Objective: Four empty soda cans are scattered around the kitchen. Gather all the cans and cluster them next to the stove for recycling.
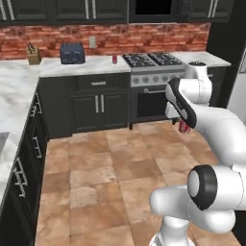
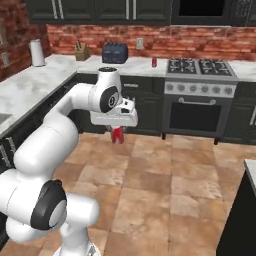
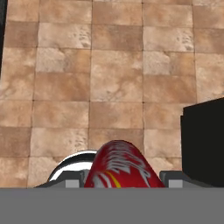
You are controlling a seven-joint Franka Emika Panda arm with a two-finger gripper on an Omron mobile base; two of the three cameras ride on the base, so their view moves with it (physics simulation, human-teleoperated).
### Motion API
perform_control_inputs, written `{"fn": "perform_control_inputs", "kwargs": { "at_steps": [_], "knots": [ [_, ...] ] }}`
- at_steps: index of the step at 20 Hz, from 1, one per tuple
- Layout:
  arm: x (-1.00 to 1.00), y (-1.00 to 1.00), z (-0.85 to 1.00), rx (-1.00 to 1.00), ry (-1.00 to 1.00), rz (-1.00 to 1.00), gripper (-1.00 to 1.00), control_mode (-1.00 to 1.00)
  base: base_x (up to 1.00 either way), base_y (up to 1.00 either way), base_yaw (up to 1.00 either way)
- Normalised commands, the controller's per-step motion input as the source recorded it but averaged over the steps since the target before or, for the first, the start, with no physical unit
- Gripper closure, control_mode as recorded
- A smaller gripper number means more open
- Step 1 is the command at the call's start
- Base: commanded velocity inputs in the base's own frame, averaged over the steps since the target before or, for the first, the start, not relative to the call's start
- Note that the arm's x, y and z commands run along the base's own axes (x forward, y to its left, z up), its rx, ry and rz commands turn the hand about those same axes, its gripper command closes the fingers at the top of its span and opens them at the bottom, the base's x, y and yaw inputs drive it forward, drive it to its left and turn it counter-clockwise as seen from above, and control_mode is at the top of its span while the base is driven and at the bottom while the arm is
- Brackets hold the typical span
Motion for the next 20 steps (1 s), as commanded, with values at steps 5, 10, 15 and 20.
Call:
{"fn": "perform_control_inputs", "kwargs": {
  "at_steps": [5,10,15,20],
  "knots": [
    [0.0,0.0,0.0,0.0,0.0,0.0,1.0,1.0,1.0,0.0,0.0],
    [0.0,0.0,0.0,0.0,0.0,0.0,1.0,1.0,1.0,0.0,0.0],
    [0.0,0.0,0.0,0.0,0.0,0.0,1.0,1.0,1.0,-0.02,0.0],
    [0.0,0.0,0.0,0.0,0.0,0.0,1.0,1.0,1.0,-0.08,0.0]
  ]
}}
